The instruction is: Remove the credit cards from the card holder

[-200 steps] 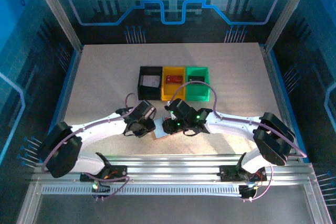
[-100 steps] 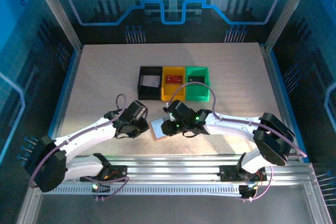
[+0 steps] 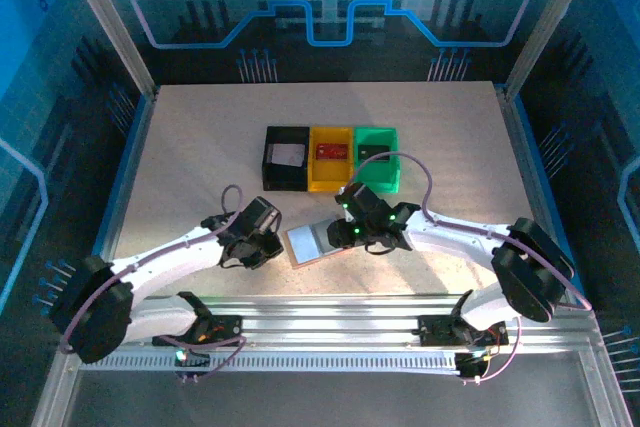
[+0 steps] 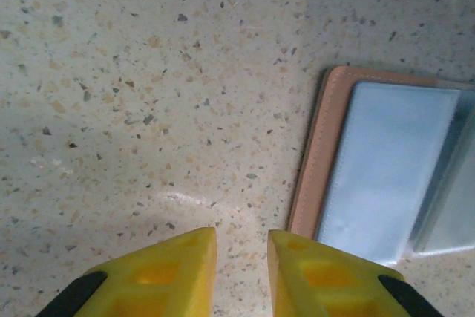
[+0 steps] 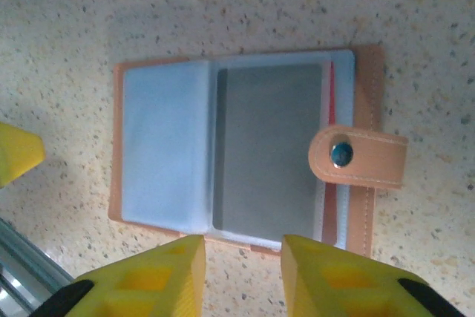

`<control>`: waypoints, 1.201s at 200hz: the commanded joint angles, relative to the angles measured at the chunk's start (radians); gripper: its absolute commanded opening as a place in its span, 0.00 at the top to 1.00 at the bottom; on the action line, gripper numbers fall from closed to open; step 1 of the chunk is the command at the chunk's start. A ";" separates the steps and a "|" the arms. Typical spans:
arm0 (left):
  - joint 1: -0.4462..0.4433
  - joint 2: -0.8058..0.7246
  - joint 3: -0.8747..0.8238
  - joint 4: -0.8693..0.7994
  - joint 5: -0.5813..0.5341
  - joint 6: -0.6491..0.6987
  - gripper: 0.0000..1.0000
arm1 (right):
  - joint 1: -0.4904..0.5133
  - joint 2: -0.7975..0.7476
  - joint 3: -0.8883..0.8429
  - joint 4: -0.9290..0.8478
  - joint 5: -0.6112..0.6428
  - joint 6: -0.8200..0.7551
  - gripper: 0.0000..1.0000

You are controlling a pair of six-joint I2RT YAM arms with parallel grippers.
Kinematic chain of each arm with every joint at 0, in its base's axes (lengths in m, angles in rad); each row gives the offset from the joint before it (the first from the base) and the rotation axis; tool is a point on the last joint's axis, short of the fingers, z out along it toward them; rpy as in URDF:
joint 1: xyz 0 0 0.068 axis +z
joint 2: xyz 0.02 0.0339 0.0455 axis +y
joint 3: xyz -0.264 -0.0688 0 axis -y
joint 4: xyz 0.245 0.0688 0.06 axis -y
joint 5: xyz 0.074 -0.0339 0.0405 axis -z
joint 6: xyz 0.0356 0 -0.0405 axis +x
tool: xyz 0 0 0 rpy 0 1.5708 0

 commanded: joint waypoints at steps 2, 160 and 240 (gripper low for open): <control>-0.019 0.069 0.071 0.007 0.019 0.013 0.75 | -0.012 0.014 -0.009 -0.007 -0.016 -0.008 0.67; -0.073 0.347 0.104 0.087 0.043 0.005 0.75 | -0.019 0.139 -0.028 0.062 -0.002 -0.020 0.66; -0.087 0.385 0.101 0.120 0.052 -0.002 0.76 | -0.019 0.146 -0.033 0.050 0.053 -0.024 0.65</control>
